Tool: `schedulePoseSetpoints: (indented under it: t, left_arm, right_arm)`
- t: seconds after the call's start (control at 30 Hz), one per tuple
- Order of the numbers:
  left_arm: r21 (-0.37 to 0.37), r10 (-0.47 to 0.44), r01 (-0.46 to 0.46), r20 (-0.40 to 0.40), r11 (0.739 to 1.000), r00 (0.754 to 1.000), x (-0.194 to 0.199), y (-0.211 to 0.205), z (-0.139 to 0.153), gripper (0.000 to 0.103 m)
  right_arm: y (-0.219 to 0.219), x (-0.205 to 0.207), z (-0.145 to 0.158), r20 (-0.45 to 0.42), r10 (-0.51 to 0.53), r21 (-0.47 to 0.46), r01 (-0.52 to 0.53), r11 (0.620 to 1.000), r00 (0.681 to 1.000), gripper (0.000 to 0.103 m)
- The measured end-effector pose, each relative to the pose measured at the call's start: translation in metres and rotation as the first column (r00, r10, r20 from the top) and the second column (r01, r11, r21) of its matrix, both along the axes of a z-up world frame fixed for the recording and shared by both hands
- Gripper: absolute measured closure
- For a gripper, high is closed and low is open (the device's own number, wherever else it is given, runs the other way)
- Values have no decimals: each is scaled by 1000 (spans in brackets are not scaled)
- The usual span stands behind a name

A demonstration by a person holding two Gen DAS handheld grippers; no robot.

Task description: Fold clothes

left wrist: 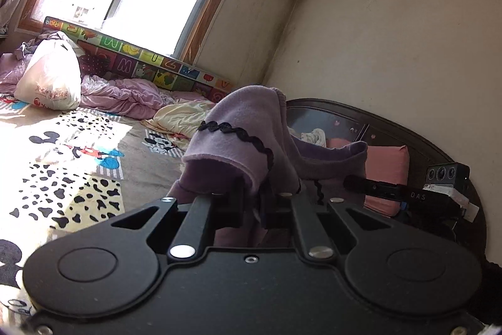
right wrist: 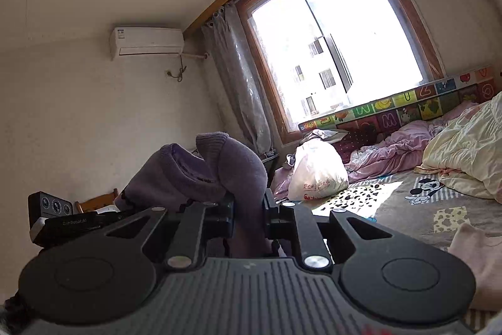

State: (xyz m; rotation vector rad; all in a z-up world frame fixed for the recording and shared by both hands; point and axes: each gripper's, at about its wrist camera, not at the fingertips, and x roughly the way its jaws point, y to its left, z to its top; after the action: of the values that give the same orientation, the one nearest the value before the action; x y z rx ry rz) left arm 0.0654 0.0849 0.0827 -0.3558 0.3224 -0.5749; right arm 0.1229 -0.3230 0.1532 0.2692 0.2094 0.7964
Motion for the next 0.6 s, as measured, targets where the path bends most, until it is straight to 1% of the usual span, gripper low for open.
schedulePoseSetpoints:
  t: [0.03, 0.07, 0.13, 0.2, 0.23, 0.27, 0.3, 0.33, 0.37, 0.43, 0.5, 0.53, 0.6]
  left_arm:
    - [-10, -3, 2, -71, 1000, 997, -2, 2, -25, 96]
    - [-18, 0, -2, -132, 1000, 991, -4, 3, -47, 96]
    - [16, 22, -18, -244, 1000, 970, -5, -1, -89, 95]
    - [69, 40, -19, -308, 997, 951, -9, -8, -116, 91]
    - [89, 37, -10, -313, 996, 949, -13, -10, -121, 88]
    - [109, 34, 0, -316, 994, 948, -17, -11, -124, 81]
    - [125, 20, 20, -310, 992, 951, -23, -10, -124, 75]
    - [141, 3, 42, -303, 989, 953, -28, -9, -121, 61]
    - [162, -13, 63, -293, 985, 956, -35, -5, -117, 50]
    - [187, -41, 92, -260, 978, 965, -48, 7, -102, 50]
    - [212, -70, 120, -227, 970, 971, -60, 19, -88, 50]
    - [217, -74, 117, -199, 969, 977, -64, 25, -79, 49]
    - [211, -90, 122, -157, 970, 984, -62, 35, -62, 44]
  right_arm:
    - [1, -7, -19, -32, 8, -43, -9, 999, 999, 84]
    - [1, -10, -43, -89, 16, -73, -23, 997, 996, 84]
    - [1, -14, -95, -222, 12, -119, -40, 992, 975, 84]
    - [2, -15, -138, -323, -6, -153, -46, 987, 946, 84]
    - [3, -17, -151, -347, -19, -171, -44, 984, 938, 84]
    - [4, -19, -161, -360, -33, -192, -39, 981, 932, 84]
    - [6, -21, -169, -363, -42, -211, -38, 977, 931, 84]
    - [9, -24, -173, -358, -43, -233, -45, 971, 933, 83]
    - [12, -29, -175, -352, -41, -256, -54, 965, 935, 82]
    - [15, -40, -176, -332, -22, -302, -85, 950, 943, 78]
    - [21, -63, -175, -310, -4, -359, -113, 926, 951, 75]
    - [22, -72, -175, -300, 7, -384, -127, 915, 954, 74]
    - [19, -83, -172, -284, 25, -420, -147, 895, 959, 72]
